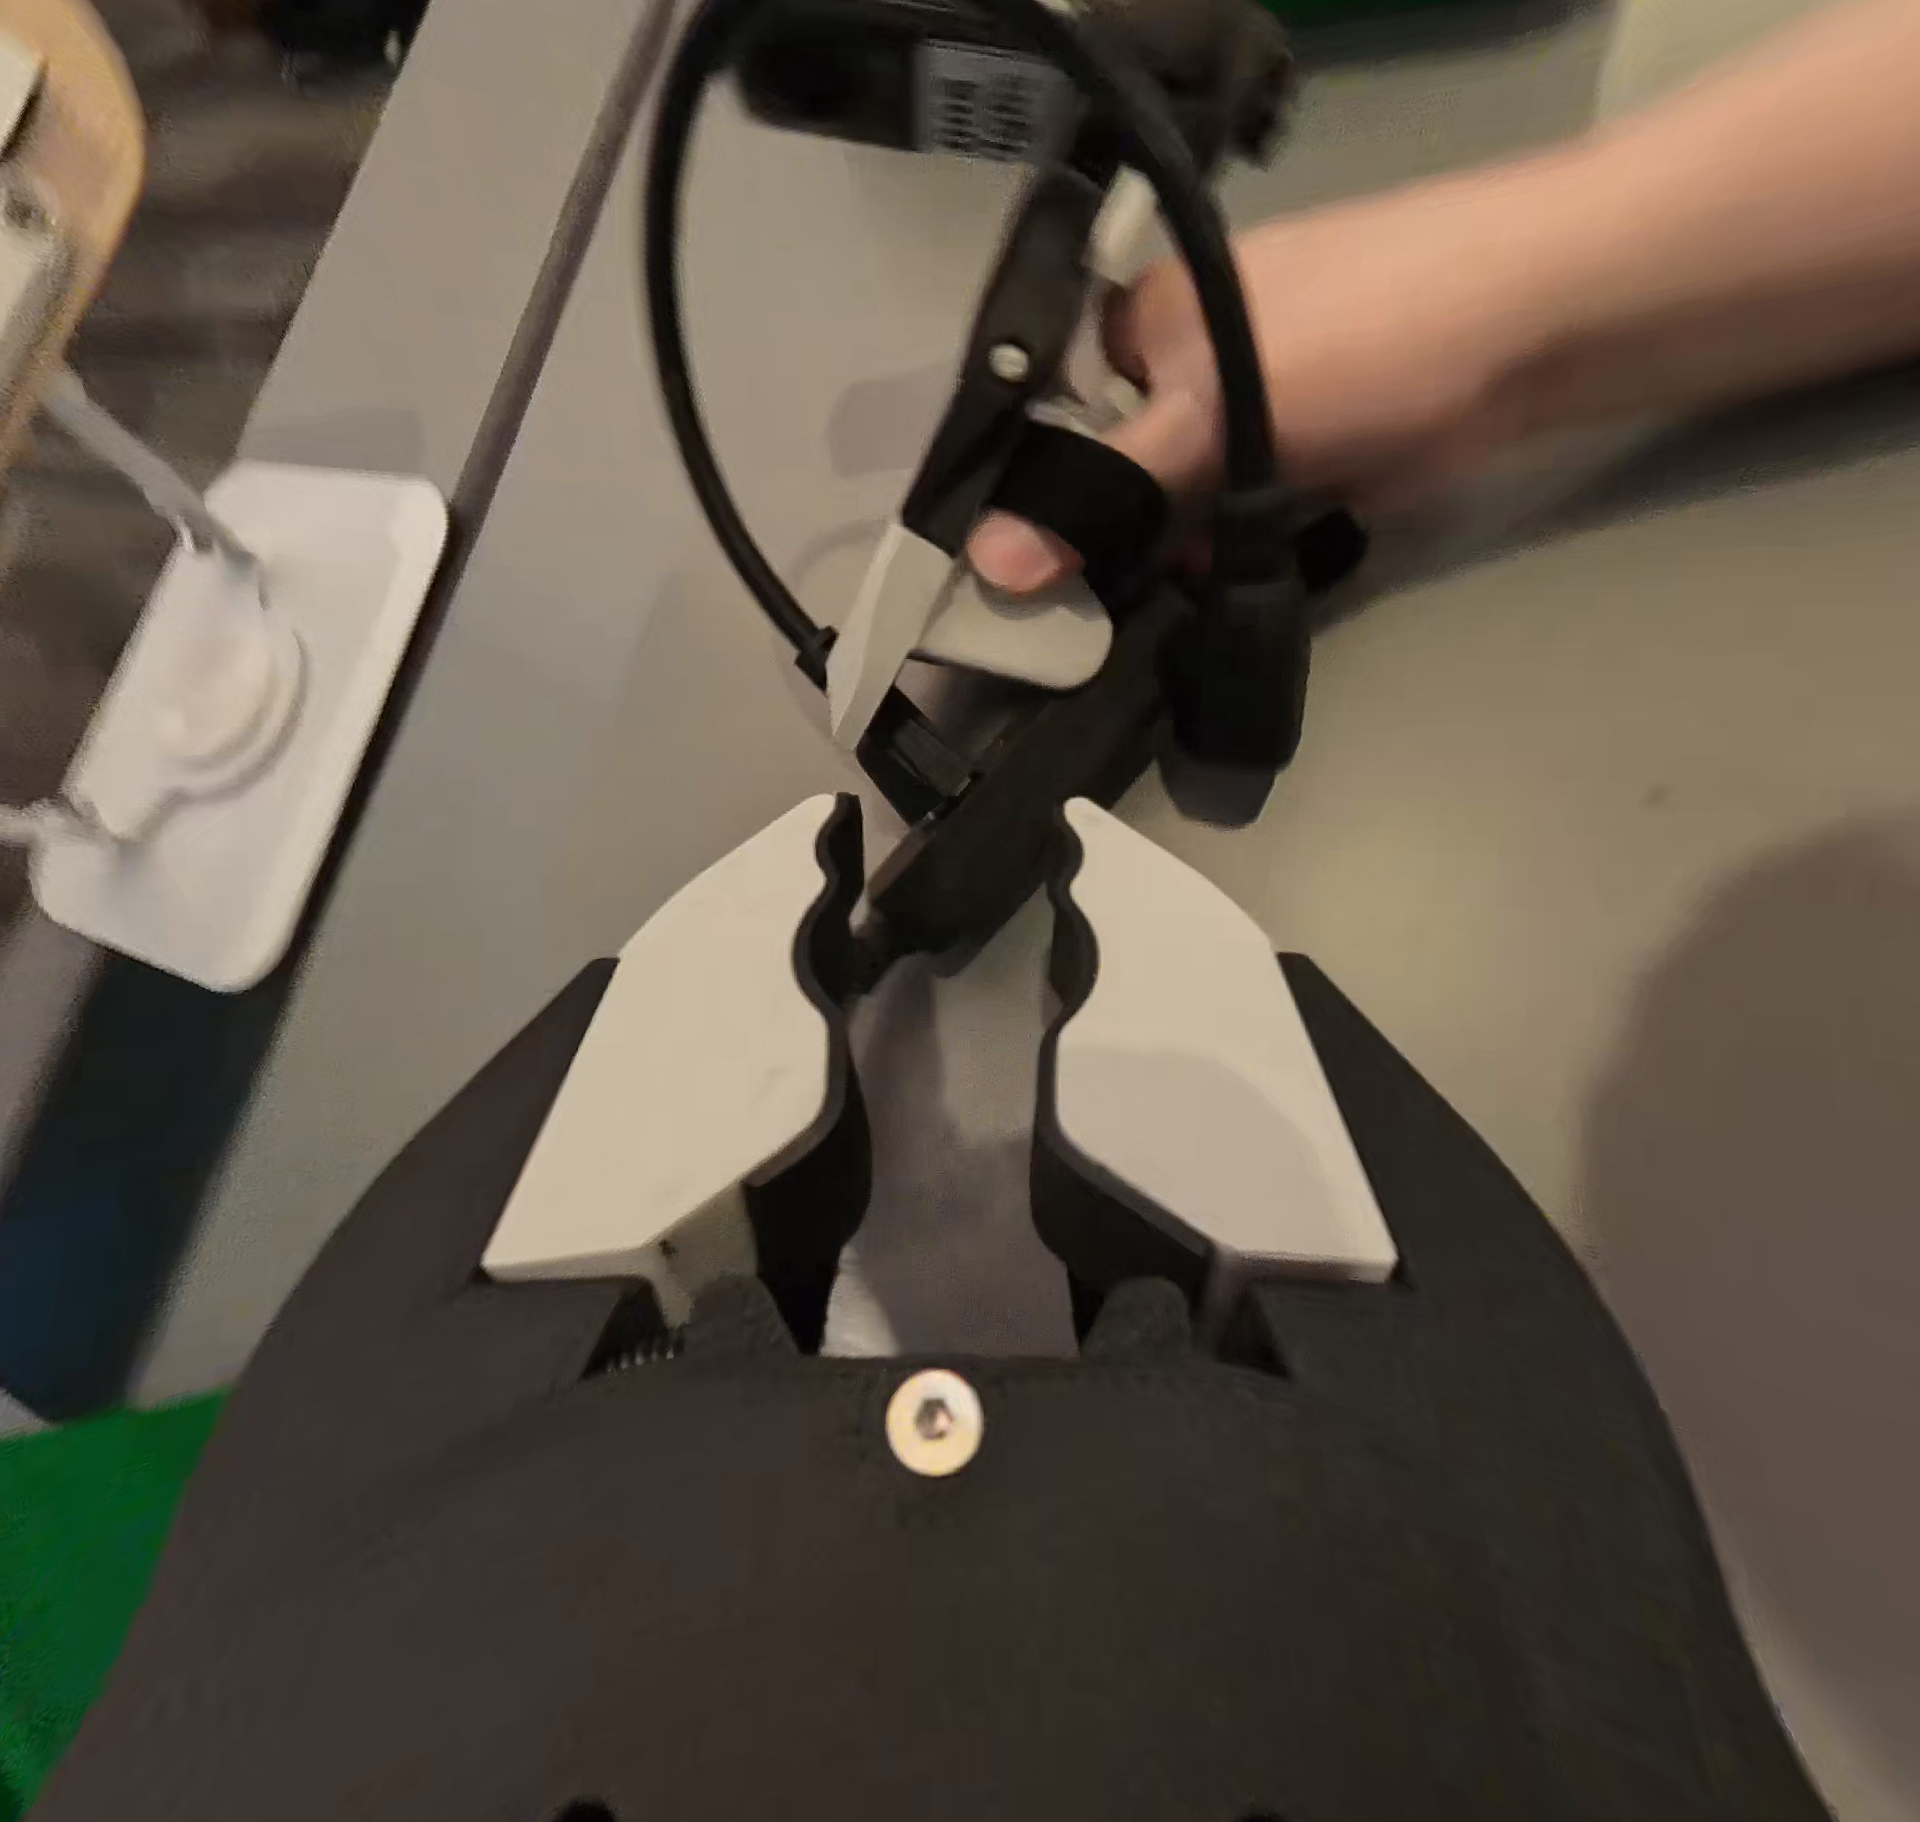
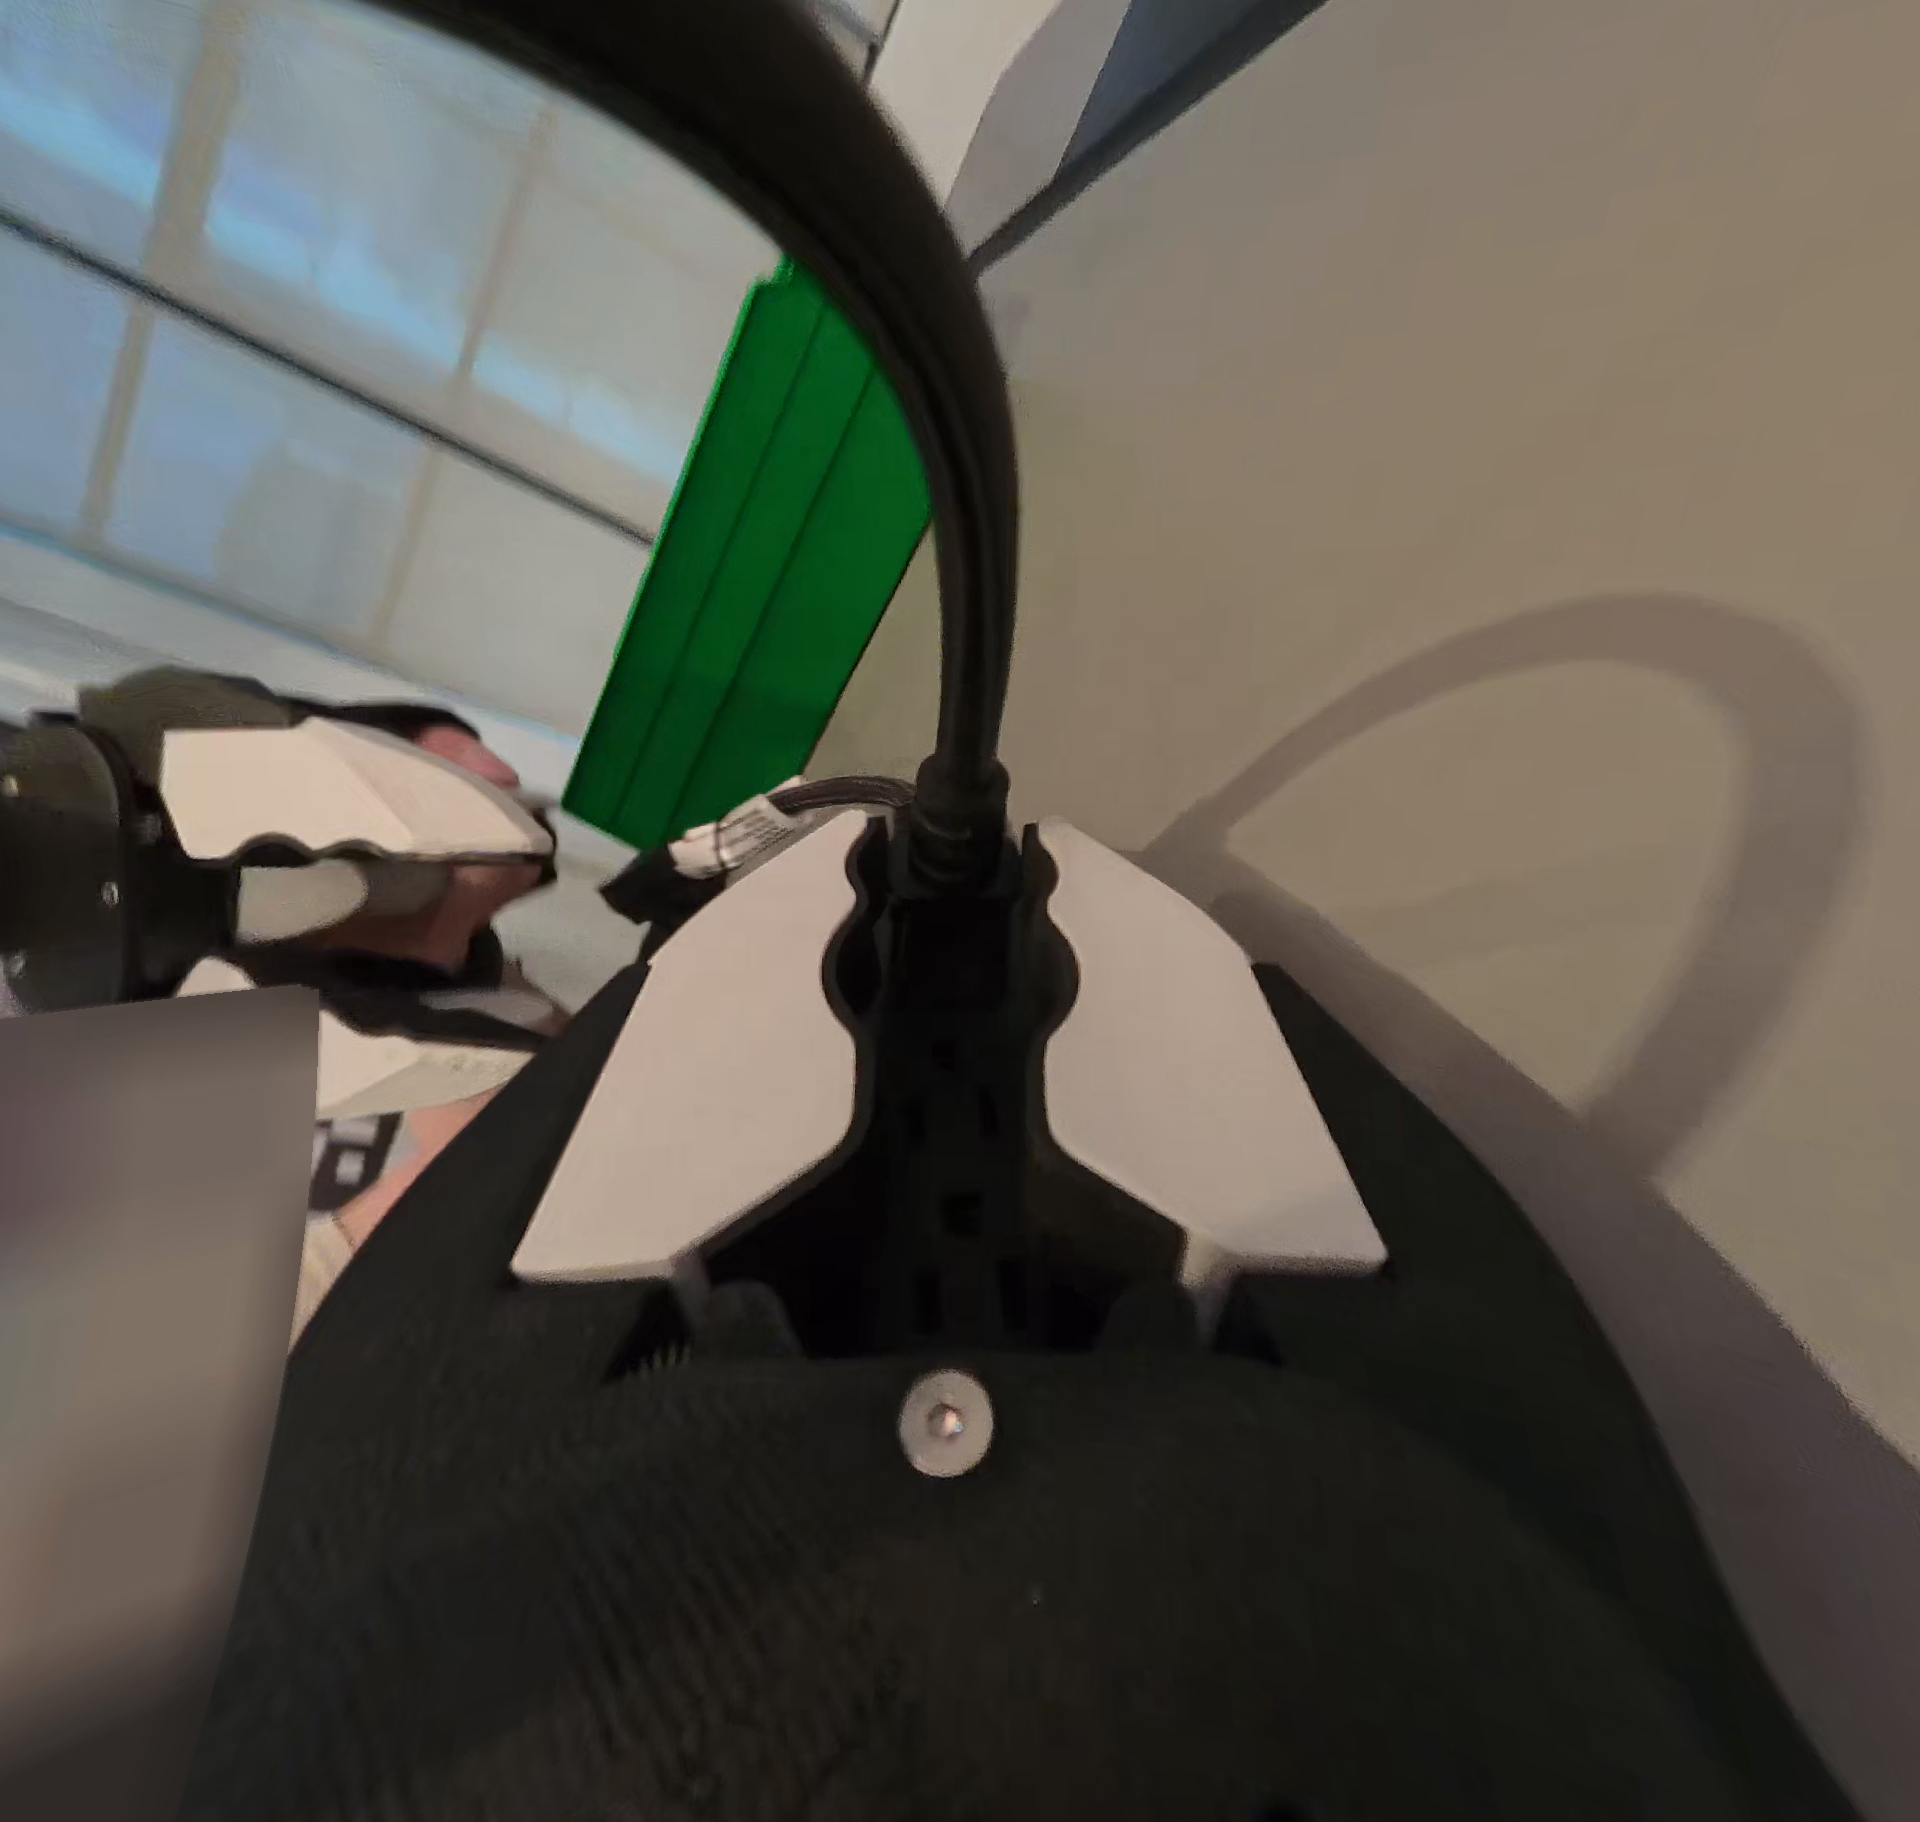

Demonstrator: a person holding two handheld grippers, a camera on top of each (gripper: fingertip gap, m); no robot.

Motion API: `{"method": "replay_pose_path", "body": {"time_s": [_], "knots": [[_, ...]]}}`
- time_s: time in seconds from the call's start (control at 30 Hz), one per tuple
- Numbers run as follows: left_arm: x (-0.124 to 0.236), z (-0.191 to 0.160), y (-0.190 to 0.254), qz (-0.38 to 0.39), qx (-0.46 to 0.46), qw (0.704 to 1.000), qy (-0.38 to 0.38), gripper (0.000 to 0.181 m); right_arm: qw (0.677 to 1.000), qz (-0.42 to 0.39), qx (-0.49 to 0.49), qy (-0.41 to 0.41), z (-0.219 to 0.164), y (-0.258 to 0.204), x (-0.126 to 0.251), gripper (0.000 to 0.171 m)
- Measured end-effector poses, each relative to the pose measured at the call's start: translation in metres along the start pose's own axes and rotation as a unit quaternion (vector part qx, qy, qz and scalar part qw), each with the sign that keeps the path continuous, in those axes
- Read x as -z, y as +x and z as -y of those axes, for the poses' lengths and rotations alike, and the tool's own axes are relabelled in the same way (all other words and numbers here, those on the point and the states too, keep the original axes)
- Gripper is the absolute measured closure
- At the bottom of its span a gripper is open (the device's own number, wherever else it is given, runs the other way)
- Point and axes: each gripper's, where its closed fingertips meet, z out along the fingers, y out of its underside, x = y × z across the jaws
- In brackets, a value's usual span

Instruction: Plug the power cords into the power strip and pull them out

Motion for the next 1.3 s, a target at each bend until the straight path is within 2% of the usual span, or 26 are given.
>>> {"method": "replay_pose_path", "body": {"time_s": [0.1, 0.2, 0.23, 0.33, 0.37, 0.5, 0.6, 0.7, 0.77, 0.8, 0.87, 0.93, 1.0, 1.07, 1.13, 1.2, 1.23, 1.3], "knots": [[-0.006, -0.001, -0.005, -0.013, 0.16, 0.987, 0.0, 0.16, 0.995, -0.021, -0.042, 0.091, 0.009, 0.003, 0.007, 0.147], [-0.022, -0.035, 0.0, -0.038, 0.233, 0.968, -0.083, 0.149, 0.983, -0.063, -0.052, 0.165, 0.014, 0.006, 0.017, 0.146], [-0.028, -0.043, 0.004, -0.053, 0.256, 0.96, -0.1, 0.139, 0.977, -0.072, -0.056, 0.192, 0.013, 0.005, 0.022, 0.146], [-0.048, -0.042, 0.015, -0.102, 0.324, 0.937, -0.081, 0.113, 0.964, -0.056, -0.087, 0.243, 0.005, -0.005, 0.034, 0.145], [-0.054, -0.041, 0.017, -0.11, 0.343, 0.93, -0.072, 0.114, 0.963, -0.052, -0.087, 0.251, 0.001, -0.01, 0.036, 0.141], [-0.069, -0.033, 0.03, -0.157, 0.369, 0.915, -0.049, 0.113, 0.964, -0.084, -0.026, 0.252, -0.015, -0.019, 0.04, 0.14], [-0.073, -0.03, 0.04, -0.169, 0.357, 0.917, -0.058, 0.114, 0.967, -0.074, -0.028, 0.241, -0.021, -0.021, 0.05, 0.142], [-0.074, -0.028, 0.044, -0.155, 0.323, 0.93, -0.078, 0.114, 0.961, -0.055, -0.079, 0.257, -0.024, -0.015, 0.063, 0.145], [-0.075, -0.026, 0.046, -0.15, 0.324, 0.93, -0.082, 0.101, 0.943, -0.026, -0.159, 0.291, -0.026, -0.008, 0.072, 0.147], [-0.073, -0.025, 0.049, -0.159, 0.325, 0.928, -0.085, 0.102, 0.935, -0.023, -0.179, 0.306, -0.027, -0.006, 0.076, 0.148], [-0.075, -0.026, 0.052, -0.159, 0.327, 0.926, -0.097, 0.096, 0.926, -0.036, -0.176, 0.332, -0.029, -0.006, 0.08, 0.148], [-0.08, -0.022, 0.051, -0.154, 0.325, 0.928, -0.096, 0.099, 0.916, -0.039, -0.173, 0.361, -0.03, -0.008, 0.085, 0.147], [-0.085, -0.014, 0.062, -0.191, 0.327, 0.918, -0.113, 0.12, 0.914, -0.04, -0.156, 0.371, -0.028, -0.01, 0.09, 0.146], [-0.09, -0.013, 0.058, -0.191, 0.296, 0.925, -0.142, 0.124, 0.928, -0.056, -0.122, 0.348, -0.028, -0.012, 0.094, 0.146], [-0.087, -0.016, 0.059, -0.225, 0.288, 0.913, -0.18, 0.129, 0.956, -0.074, -0.061, 0.277, -0.034, -0.018, 0.095, 0.139], [-0.079, -0.023, 0.051, -0.226, 0.268, 0.913, -0.21, 0.139, 0.97, -0.125, 0.043, 0.203, -0.042, -0.022, 0.103, 0.141], [-0.075, -0.028, 0.043, -0.208, 0.248, 0.92, -0.221, 0.142, 0.964, -0.174, 0.106, 0.172, -0.044, -0.019, 0.112, 0.141], [-0.065, -0.041, 0.023, -0.161, 0.182, 0.937, -0.251, 0.146, 0.922, -0.283, 0.232, 0.127, -0.039, -0.013, 0.137, 0.139]]}}
